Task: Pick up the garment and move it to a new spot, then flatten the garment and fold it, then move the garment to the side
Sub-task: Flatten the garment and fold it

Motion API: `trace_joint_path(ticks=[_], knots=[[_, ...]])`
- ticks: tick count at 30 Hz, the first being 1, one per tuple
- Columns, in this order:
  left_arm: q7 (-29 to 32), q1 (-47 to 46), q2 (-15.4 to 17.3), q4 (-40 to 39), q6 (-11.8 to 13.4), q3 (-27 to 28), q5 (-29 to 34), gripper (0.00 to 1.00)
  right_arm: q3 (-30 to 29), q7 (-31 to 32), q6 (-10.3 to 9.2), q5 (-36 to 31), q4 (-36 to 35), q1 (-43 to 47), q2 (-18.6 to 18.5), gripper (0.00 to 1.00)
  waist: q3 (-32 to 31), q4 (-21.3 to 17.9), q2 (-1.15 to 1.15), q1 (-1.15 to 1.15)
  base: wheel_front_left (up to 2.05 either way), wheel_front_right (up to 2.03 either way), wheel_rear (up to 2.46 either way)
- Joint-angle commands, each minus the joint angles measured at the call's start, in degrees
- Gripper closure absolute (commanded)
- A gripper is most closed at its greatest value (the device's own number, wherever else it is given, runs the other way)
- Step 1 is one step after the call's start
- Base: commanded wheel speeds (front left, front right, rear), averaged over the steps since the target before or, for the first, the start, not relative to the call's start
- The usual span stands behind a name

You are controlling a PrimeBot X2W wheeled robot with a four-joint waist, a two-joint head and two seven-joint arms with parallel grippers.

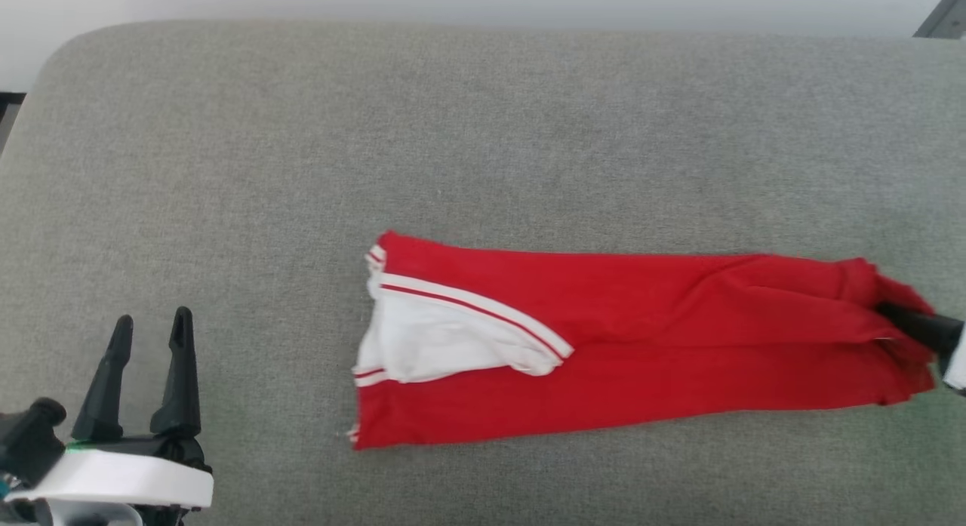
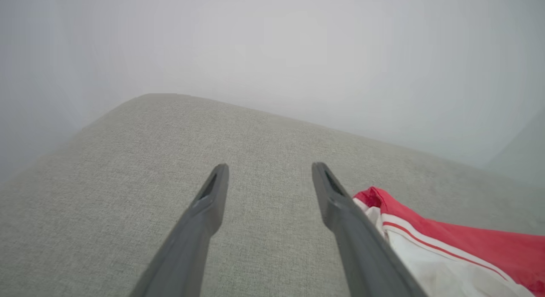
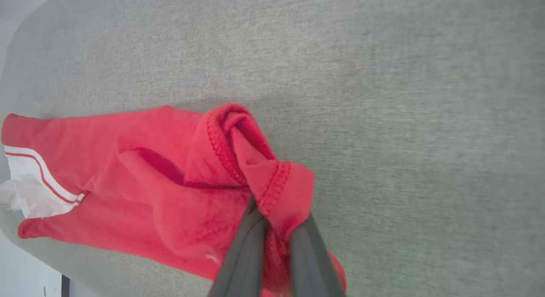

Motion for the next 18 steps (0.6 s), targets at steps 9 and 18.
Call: trace_joint_path(ticks=[9, 18], knots=[[-0.4, 2.6, -6.1, -0.2, -4.0, 4.3, 5.8, 0.0, -3.7, -2.6, 0.26, -4.3, 5.1, -2.0, -5.0, 1.0, -1.4, -1.6, 0.0, 0.0, 0.0, 0.0, 0.0], [-0.4, 2.4, -10.9, -0.4, -5.8, 4.3, 9.1, 0.0, -4.4, -4.5, 0.13, -8.9, 9.9, -4.9, -7.1, 1.0, -3.1, -2.5, 0.0, 0.0, 0.0, 0.0, 0.0]])
